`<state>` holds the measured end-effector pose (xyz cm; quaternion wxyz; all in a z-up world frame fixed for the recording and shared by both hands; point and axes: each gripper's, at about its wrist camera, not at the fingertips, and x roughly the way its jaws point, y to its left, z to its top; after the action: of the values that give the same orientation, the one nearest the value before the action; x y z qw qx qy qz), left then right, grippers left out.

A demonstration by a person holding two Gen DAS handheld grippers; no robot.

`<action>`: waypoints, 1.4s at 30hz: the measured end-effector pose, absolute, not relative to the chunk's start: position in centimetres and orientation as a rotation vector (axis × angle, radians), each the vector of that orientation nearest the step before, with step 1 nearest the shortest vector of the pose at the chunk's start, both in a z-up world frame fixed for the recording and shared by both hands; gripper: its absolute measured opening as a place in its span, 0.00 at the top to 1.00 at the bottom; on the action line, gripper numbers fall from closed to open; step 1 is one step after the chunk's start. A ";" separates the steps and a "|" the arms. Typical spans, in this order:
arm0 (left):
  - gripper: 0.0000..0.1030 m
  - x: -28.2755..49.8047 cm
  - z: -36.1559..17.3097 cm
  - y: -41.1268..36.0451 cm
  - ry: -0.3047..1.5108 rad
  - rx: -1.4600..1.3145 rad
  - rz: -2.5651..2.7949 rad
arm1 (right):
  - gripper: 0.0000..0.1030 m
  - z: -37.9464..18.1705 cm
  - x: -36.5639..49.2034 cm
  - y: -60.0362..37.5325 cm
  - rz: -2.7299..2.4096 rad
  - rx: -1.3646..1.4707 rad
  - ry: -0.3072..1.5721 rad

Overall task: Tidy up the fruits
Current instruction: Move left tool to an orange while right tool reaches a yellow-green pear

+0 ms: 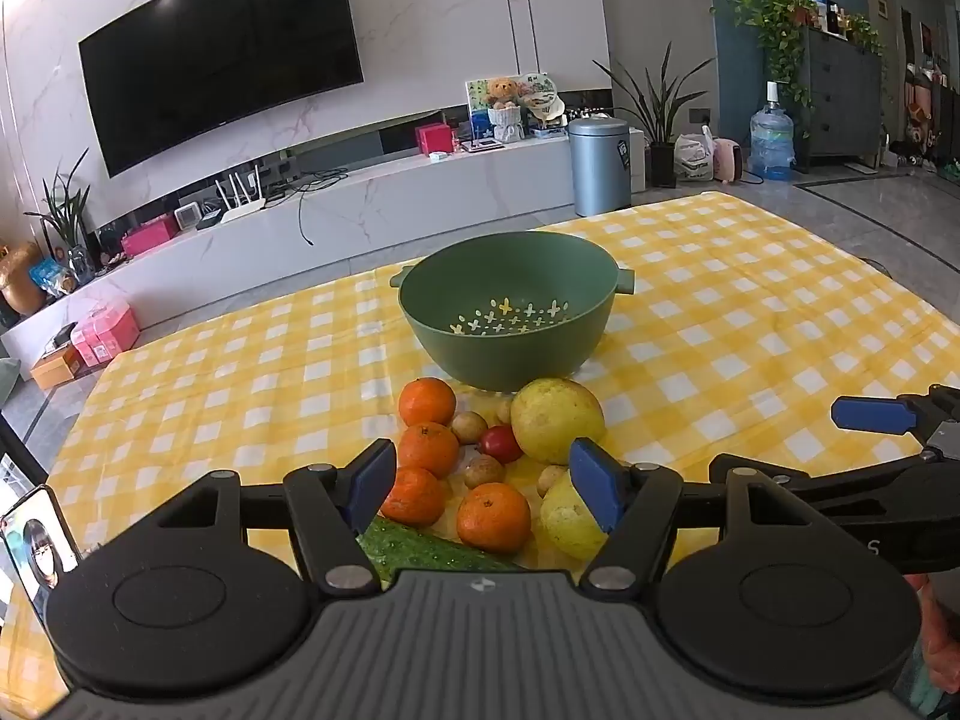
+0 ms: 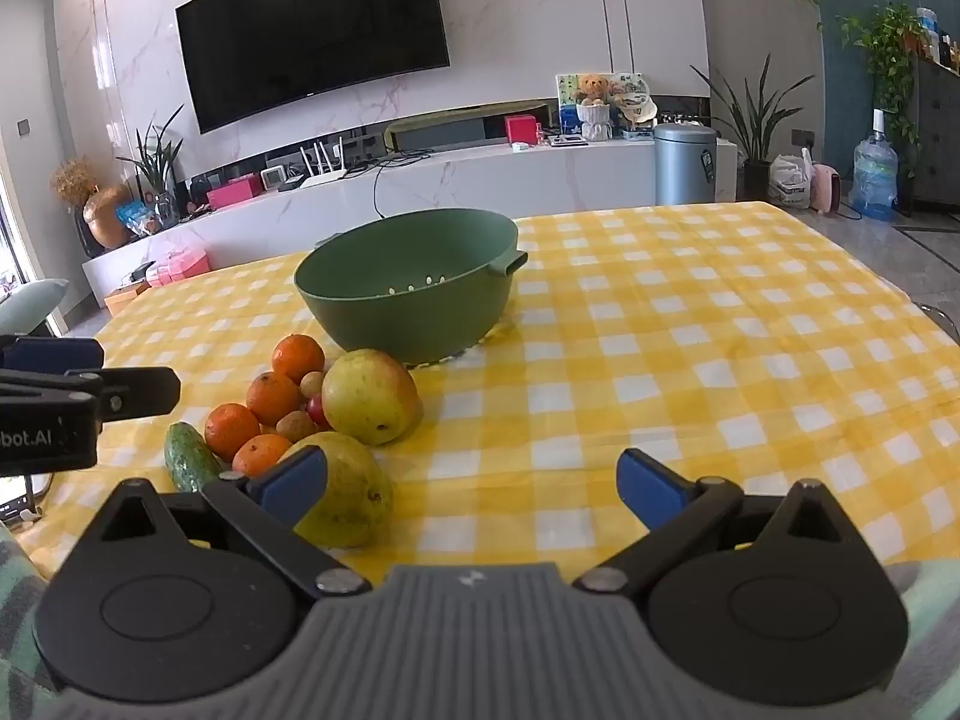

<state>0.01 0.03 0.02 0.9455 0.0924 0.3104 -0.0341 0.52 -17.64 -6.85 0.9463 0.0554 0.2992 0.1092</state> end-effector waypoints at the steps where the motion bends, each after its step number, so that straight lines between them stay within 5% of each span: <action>1: 0.24 0.0 0.0 0.0 0.634 0.187 -0.070 | 0.04 -6.8 0.5 -17.6 0.222 0.113 0.610; 34: 0.29 0.4 0.3 1.2 0.640 0.166 -0.123 | 0.04 -7.0 0.7 -17.3 0.234 0.111 0.607; 42: 0.48 2.6 -0.5 3.4 0.716 0.047 -0.167 | 0.32 -7.3 2.9 -16.3 0.271 0.140 0.672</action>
<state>2.61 3.44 -0.54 0.9329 0.0230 0.3500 -0.0817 2.87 -16.31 -7.27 0.9327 0.0685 0.3285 0.1323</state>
